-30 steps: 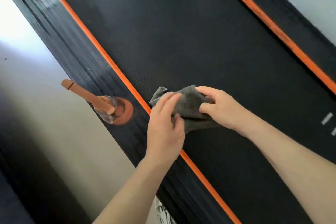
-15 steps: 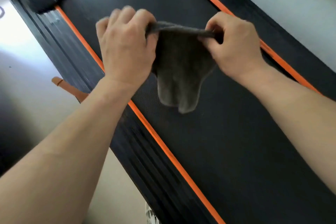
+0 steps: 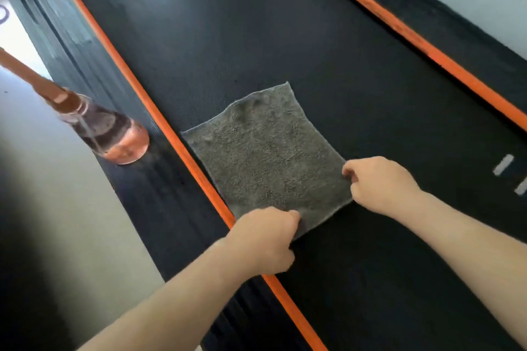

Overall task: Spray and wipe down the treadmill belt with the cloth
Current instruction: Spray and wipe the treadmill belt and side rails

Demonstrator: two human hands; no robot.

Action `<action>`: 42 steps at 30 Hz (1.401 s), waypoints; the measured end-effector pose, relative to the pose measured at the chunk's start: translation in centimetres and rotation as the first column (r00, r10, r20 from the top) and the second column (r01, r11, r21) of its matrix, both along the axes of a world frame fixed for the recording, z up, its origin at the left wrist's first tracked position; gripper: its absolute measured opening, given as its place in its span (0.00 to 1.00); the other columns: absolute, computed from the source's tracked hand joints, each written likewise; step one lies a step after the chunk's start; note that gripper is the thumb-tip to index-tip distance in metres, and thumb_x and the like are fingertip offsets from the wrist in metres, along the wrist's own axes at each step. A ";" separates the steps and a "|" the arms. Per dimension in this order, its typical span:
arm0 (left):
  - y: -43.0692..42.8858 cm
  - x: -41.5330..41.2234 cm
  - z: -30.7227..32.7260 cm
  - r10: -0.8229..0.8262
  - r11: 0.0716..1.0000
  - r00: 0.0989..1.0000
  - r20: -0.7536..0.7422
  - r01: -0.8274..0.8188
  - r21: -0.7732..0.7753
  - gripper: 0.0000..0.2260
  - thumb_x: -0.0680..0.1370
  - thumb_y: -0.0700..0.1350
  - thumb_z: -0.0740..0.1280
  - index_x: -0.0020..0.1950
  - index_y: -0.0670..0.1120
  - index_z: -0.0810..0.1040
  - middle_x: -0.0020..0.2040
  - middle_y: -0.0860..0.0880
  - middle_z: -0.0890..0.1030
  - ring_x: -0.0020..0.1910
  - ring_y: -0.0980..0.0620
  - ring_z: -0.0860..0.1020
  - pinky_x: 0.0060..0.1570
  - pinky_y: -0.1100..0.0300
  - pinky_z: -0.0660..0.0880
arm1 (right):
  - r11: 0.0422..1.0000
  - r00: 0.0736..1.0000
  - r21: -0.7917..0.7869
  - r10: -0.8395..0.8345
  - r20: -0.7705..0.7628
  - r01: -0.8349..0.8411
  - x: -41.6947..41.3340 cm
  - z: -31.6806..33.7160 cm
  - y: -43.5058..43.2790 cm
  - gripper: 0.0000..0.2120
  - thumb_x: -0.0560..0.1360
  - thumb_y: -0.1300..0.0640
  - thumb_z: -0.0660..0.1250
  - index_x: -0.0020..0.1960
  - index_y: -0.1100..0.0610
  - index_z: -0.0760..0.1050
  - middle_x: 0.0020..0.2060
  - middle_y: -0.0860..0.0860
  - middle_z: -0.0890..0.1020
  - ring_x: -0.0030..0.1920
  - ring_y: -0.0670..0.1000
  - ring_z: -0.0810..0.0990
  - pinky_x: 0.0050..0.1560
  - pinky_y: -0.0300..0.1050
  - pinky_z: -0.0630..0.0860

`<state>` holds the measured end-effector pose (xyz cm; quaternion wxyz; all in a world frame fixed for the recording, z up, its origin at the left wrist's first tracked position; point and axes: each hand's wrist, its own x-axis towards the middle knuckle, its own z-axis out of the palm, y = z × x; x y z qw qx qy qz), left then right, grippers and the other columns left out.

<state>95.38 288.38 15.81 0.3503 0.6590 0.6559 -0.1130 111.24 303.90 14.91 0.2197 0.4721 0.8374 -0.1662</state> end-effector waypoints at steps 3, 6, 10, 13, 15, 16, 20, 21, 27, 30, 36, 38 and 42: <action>0.8 0.0 -1.9 0.193 0.952 0.976 0.101 -0.211 0.221 0.14 0.78 0.52 0.62 0.59 0.47 0.79 0.53 0.46 0.81 0.57 0.43 0.77 0.55 0.53 0.73 | 0.962 0.992 0.259 0.104 -0.065 -0.084 -0.5 -1.1 0.3 0.13 0.78 0.55 0.58 0.58 0.53 0.77 0.53 0.52 0.81 0.54 0.56 0.78 0.49 0.50 0.75; 4.4 -4.0 -5.1 0.463 0.673 0.886 0.036 -0.377 0.637 0.25 0.79 0.51 0.53 0.64 0.36 0.77 0.64 0.35 0.76 0.64 0.33 0.73 0.66 0.45 0.66 | 0.941 0.889 0.321 0.236 -0.394 -0.108 -4.4 -3.8 0.9 0.21 0.80 0.52 0.56 0.68 0.59 0.74 0.64 0.59 0.76 0.67 0.61 0.72 0.61 0.60 0.75; 6.8 -6.9 -9.3 0.735 0.590 0.678 -0.006 -0.634 0.499 0.31 0.83 0.55 0.54 0.79 0.37 0.52 0.80 0.36 0.51 0.79 0.39 0.49 0.76 0.43 0.49 | 0.951 0.914 0.244 0.261 -0.311 -0.189 -8.9 -8.1 -0.7 0.28 0.84 0.42 0.47 0.81 0.48 0.50 0.81 0.52 0.50 0.80 0.54 0.45 0.77 0.60 0.49; 5.8 -5.3 -10.9 0.745 0.572 0.666 -0.051 -0.597 0.563 0.32 0.83 0.57 0.53 0.81 0.41 0.50 0.81 0.39 0.48 0.80 0.41 0.46 0.76 0.42 0.46 | 0.948 0.926 0.271 0.244 -0.289 -0.166 -8.4 -9.0 -1.3 0.28 0.83 0.40 0.44 0.81 0.44 0.45 0.81 0.49 0.44 0.80 0.51 0.41 0.78 0.59 0.40; 4.3 -3.4 -11.5 0.745 0.575 0.663 -0.075 -0.581 0.577 0.32 0.83 0.57 0.53 0.81 0.41 0.50 0.81 0.39 0.49 0.80 0.41 0.47 0.76 0.41 0.46 | 0.943 0.920 0.266 0.275 -0.280 -0.201 -6.7 -9.4 -2.2 0.28 0.83 0.40 0.44 0.81 0.44 0.45 0.81 0.49 0.45 0.80 0.51 0.41 0.78 0.58 0.41; 3.7 -2.4 -11.6 0.755 0.573 0.651 -0.076 -0.599 0.560 0.32 0.83 0.58 0.53 0.81 0.42 0.50 0.81 0.40 0.48 0.80 0.41 0.46 0.76 0.41 0.46 | 0.945 0.918 0.249 0.280 -0.280 -0.212 -5.5 -9.5 -2.8 0.28 0.83 0.39 0.44 0.81 0.44 0.45 0.81 0.49 0.45 0.80 0.51 0.42 0.78 0.58 0.41; 1.0 5.1 -10.8 0.778 0.561 0.626 -0.053 -0.654 0.507 0.32 0.83 0.59 0.52 0.81 0.42 0.50 0.81 0.41 0.47 0.80 0.42 0.44 0.75 0.38 0.45 | 0.947 0.919 0.248 0.272 -0.286 -0.204 1.8 -9.3 -5.7 0.30 0.80 0.38 0.41 0.81 0.45 0.51 0.81 0.50 0.52 0.80 0.53 0.48 0.77 0.59 0.46; 0.2 7.1 -10.6 0.781 0.561 0.622 -0.053 -0.662 0.498 0.32 0.82 0.59 0.51 0.81 0.42 0.51 0.81 0.40 0.48 0.80 0.41 0.46 0.74 0.36 0.46 | 0.948 0.921 0.247 0.269 -0.281 -0.201 3.7 -9.2 -6.5 0.30 0.80 0.38 0.43 0.80 0.45 0.53 0.80 0.51 0.54 0.80 0.54 0.50 0.77 0.60 0.48; -4.9 18.9 -10.4 0.802 0.564 0.590 -0.092 -0.699 0.440 0.33 0.77 0.58 0.55 0.76 0.39 0.66 0.78 0.39 0.61 0.77 0.40 0.59 0.72 0.37 0.55 | 0.957 0.942 0.232 0.232 -0.244 -0.175 15.2 -9.4 -12.1 0.28 0.82 0.38 0.44 0.79 0.46 0.58 0.78 0.51 0.62 0.79 0.52 0.55 0.75 0.55 0.49; -6.1 22.9 -10.3 0.813 0.560 0.572 -0.107 -0.721 0.408 0.35 0.71 0.58 0.59 0.73 0.39 0.71 0.76 0.40 0.66 0.75 0.42 0.64 0.71 0.41 0.52 | 0.961 0.941 0.220 0.220 -0.258 -0.165 19.5 -9.2 -13.7 0.30 0.80 0.36 0.39 0.77 0.45 0.62 0.78 0.49 0.63 0.80 0.46 0.48 0.76 0.50 0.45; -5.3 20.2 -11.4 0.780 0.566 0.616 -0.110 -0.619 0.545 0.34 0.74 0.58 0.56 0.75 0.39 0.68 0.76 0.38 0.64 0.76 0.40 0.61 0.71 0.36 0.56 | 0.941 0.910 0.302 0.254 -0.327 -0.154 14.7 -9.1 -12.4 0.28 0.81 0.39 0.46 0.76 0.51 0.65 0.76 0.55 0.66 0.77 0.55 0.61 0.74 0.59 0.51; -3.7 16.1 -12.0 0.792 0.553 0.598 -0.124 -0.617 0.560 0.34 0.77 0.58 0.53 0.76 0.38 0.65 0.78 0.37 0.62 0.77 0.39 0.59 0.69 0.32 0.58 | 0.941 0.913 0.298 0.254 -0.319 -0.157 9.9 -9.9 -10.8 0.28 0.80 0.42 0.49 0.76 0.52 0.66 0.76 0.56 0.67 0.75 0.58 0.66 0.73 0.62 0.54; -0.6 9.0 -11.4 0.809 0.554 0.568 -0.149 -0.655 0.514 0.36 0.78 0.60 0.44 0.81 0.41 0.52 0.81 0.40 0.50 0.80 0.42 0.47 0.73 0.32 0.48 | 0.948 0.905 0.262 0.267 -0.332 -0.183 2.8 -9.8 -8.3 0.28 0.82 0.44 0.46 0.80 0.50 0.57 0.80 0.54 0.57 0.79 0.56 0.55 0.76 0.63 0.48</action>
